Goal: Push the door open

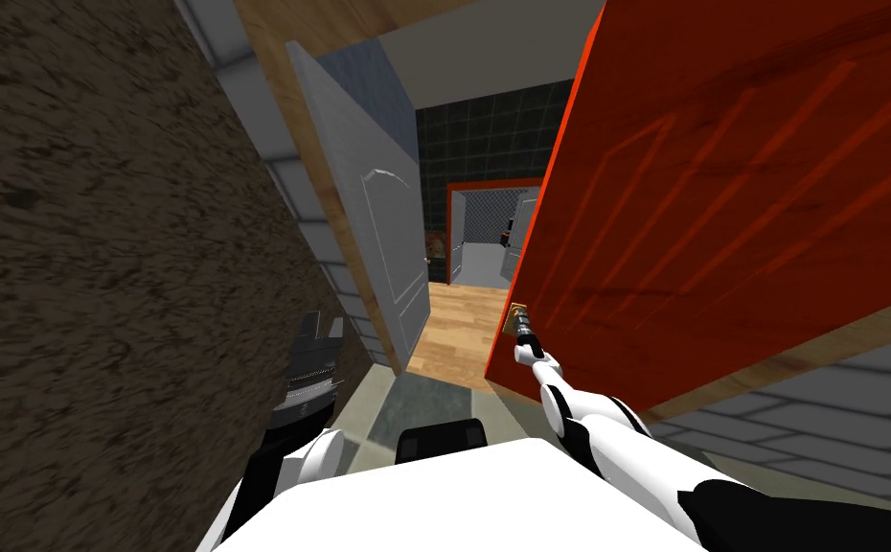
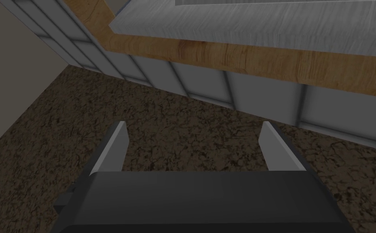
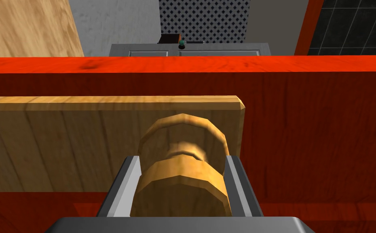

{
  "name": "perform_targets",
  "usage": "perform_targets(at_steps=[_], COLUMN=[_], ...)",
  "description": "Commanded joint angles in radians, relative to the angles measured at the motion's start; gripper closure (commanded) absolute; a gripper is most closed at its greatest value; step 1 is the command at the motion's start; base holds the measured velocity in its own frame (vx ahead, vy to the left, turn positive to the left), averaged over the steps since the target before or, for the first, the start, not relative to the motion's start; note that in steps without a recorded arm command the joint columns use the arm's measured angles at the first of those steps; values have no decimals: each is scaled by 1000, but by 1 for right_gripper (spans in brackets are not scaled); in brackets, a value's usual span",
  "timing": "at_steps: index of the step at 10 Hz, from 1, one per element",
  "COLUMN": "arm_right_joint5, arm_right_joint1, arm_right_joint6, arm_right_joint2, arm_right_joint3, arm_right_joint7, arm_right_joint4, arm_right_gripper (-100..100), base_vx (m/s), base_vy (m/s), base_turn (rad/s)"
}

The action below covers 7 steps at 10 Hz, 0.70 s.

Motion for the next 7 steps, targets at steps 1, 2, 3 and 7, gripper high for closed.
perform_targets(at_steps=[1,2,3,7], arm_right_joint5=[-2,-2,-2,-3], arm_right_joint1=[14,16,18,24], arm_right_joint6=[10,11,13,18], arm_right_joint2=[-4,-3,-1,2], arm_right_joint3=[-25,-43,-62,-109], arm_right_joint7=[12,22,31,55], arm_right_joint4=[-28,-31,-33,-40], arm_right_gripper=[100,100,100,100], base_vx=[139,176,185,166], base_vy=[-6,13,8,-4], base_turn=[-28,-32,-32,-32])
